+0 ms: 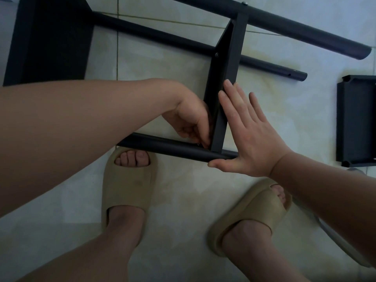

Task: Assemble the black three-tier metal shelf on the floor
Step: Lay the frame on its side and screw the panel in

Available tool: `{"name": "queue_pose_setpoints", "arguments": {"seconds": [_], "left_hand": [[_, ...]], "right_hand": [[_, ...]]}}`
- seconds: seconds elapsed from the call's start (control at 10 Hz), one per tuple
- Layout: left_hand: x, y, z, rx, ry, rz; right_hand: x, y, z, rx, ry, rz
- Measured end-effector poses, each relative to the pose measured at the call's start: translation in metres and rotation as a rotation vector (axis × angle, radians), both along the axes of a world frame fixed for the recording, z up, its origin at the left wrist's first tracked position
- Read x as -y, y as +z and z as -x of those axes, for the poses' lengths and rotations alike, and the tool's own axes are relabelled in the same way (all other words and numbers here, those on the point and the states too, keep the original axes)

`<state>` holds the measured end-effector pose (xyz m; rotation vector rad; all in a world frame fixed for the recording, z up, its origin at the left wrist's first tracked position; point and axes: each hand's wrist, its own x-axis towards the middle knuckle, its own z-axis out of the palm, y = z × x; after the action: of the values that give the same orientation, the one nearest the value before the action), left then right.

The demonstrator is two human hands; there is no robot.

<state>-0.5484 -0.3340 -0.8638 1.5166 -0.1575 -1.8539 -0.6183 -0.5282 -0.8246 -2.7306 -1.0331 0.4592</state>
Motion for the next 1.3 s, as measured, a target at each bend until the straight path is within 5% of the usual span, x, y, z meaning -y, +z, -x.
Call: {"name": "queue_pose_setpoints", "arguments": {"seconds": [1.3], "left_hand": [[0.0047,-0.0026,0.0048,-0.013,0.019,-0.020]], "right_hand": [[0.0005,0.0003,0.0001,-0.010,-0.004,0.006]]}}
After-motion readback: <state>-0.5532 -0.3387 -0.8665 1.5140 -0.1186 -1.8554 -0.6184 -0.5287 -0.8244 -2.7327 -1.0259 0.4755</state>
